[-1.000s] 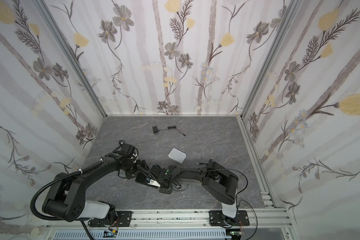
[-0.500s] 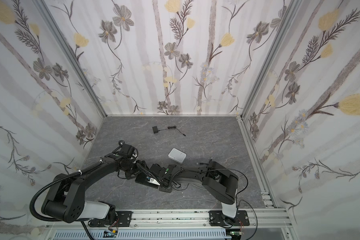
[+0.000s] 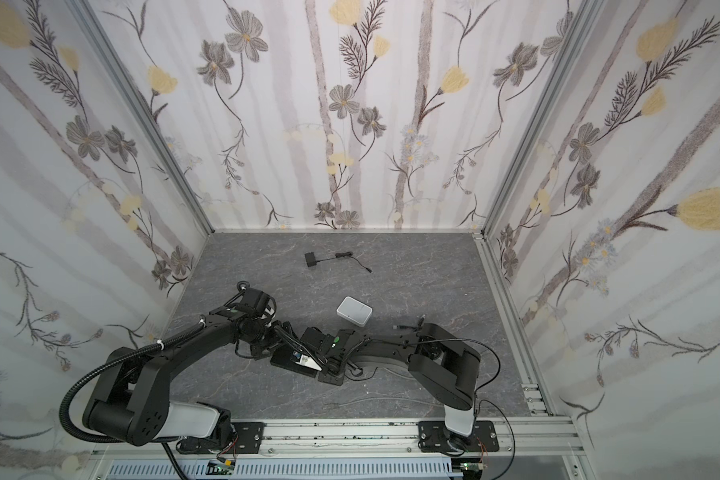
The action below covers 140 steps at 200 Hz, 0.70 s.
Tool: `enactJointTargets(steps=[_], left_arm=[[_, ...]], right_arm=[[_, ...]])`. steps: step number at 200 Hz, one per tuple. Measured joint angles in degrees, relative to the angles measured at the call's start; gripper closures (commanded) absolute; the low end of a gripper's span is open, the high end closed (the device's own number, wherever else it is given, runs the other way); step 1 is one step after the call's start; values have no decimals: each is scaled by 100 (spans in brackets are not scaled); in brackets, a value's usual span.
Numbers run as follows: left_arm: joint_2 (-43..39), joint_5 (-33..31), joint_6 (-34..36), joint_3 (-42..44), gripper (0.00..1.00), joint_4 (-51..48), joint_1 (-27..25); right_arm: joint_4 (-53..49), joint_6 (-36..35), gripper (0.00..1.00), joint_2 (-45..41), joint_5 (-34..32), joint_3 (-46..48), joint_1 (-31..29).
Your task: Insert the plug into the switch port
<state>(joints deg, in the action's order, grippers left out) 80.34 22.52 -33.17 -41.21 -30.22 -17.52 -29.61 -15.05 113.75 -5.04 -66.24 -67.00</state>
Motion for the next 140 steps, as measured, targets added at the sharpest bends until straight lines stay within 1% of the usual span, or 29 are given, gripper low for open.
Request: enactJointTargets(steps=[140], left_arm=[[-201, -22, -131, 234, 13, 72, -4]], right_arm=[[24, 107, 100, 140, 96, -105, -13]])
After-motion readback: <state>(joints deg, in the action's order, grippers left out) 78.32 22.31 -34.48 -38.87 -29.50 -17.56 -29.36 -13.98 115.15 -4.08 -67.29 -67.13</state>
